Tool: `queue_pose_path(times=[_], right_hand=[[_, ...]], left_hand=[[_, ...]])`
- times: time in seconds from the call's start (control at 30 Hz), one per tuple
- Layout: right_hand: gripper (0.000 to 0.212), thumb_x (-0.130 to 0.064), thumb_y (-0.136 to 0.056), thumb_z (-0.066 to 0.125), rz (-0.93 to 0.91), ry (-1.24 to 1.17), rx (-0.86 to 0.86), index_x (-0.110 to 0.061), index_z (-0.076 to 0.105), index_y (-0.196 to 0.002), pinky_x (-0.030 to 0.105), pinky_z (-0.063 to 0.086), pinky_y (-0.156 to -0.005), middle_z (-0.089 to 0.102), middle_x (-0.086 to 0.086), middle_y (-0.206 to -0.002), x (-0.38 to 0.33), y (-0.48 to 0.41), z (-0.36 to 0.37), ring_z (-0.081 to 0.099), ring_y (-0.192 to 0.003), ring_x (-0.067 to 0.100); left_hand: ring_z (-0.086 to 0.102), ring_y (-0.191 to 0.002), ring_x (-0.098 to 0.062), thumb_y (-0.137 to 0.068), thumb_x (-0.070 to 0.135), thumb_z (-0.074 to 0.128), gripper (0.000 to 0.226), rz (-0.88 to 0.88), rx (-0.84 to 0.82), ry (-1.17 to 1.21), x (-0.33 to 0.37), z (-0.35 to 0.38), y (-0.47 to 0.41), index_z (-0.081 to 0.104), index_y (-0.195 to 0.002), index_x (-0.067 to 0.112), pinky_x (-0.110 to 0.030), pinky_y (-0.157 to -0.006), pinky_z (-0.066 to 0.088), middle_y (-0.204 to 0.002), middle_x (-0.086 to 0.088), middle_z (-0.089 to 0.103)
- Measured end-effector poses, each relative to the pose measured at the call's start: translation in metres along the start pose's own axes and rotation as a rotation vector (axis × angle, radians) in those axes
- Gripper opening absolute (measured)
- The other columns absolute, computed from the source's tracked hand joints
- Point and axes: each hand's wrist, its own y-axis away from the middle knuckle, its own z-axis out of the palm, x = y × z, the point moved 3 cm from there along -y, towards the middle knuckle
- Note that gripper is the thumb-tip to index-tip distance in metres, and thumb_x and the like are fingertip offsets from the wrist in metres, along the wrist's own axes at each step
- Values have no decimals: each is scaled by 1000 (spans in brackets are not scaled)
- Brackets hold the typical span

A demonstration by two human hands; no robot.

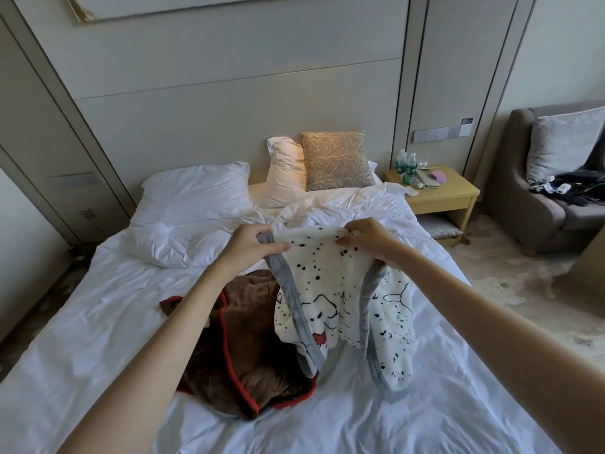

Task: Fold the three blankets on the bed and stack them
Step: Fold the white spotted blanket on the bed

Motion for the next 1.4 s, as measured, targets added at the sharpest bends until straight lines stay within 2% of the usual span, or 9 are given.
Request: queue_pose_path(times=[0.2,0.33,0.5,0.63,0.8,0.9,1.13,1.23,1.4], right_hand=[[17,-14,-82,73,12,-253,95,-17,71,-99,23,53,-60,65,4,-80,-12,12,-10,59,-70,16],[7,-16,-82,73,-3,-441,42,-15,73,-89,22,55,-53,66,6,-81,-36,19,-13,59,-64,15],[27,7,-87,53,-107,-575,-212,-6,69,-104,27,57,-77,68,14,-100,-60,28,-15,67,-91,22],[55,25,-73,38,-179,-501,-198,-2,64,-114,33,58,-86,63,17,-112,-61,34,-23,63,-102,25],[10,-3,-81,73,-320,-120,62,-5,66,-88,27,54,-58,69,11,-80,-69,38,-25,66,-70,20],[21,-19,-80,75,-306,43,141,-2,63,-79,42,55,-64,72,14,-73,-69,37,-27,70,-69,29],[41,-38,-76,72,-247,160,174,-2,59,-64,29,36,-55,56,4,-54,-72,37,-27,49,-53,17],[39,-28,-77,75,-303,104,87,-2,53,-59,30,28,-55,47,8,-66,-76,36,-27,39,-62,16],[27,-15,-78,76,-286,-95,-240,-10,69,-103,24,46,-82,65,1,-105,-70,38,-22,59,-96,14]], left_hand=[[68,-82,-17,-83,16,76,26,-143,125,465,9,15,2,69,-94,-7,-22,-69,56,-87,-10,70],[70,-63,-13,-88,13,69,18,-135,156,536,25,31,1,71,-72,6,-24,-67,57,-67,-5,73],[70,-78,-23,-93,17,64,21,-75,71,576,49,45,4,72,-96,-2,-28,-76,60,-87,-19,72],[70,-88,-25,-96,16,59,23,-45,90,606,58,43,8,71,-106,-1,-25,-77,60,-98,-20,72],[71,-87,-22,-95,14,59,22,-31,28,605,62,46,16,72,-106,0,-22,-75,58,-97,-18,72],[71,-90,-24,-95,12,58,21,-7,-8,582,65,46,20,73,-105,1,-23,-75,57,-99,-18,73],[69,-100,-21,-84,43,66,46,46,-141,544,71,49,32,68,-114,7,-32,-90,54,-107,-12,72],[67,-105,-21,-87,31,71,35,71,-34,488,70,49,32,68,-114,9,-40,-99,50,-109,-10,71],[58,-96,-20,-95,14,60,24,119,6,451,72,34,31,65,-105,-7,-39,-93,44,-97,-12,63]])
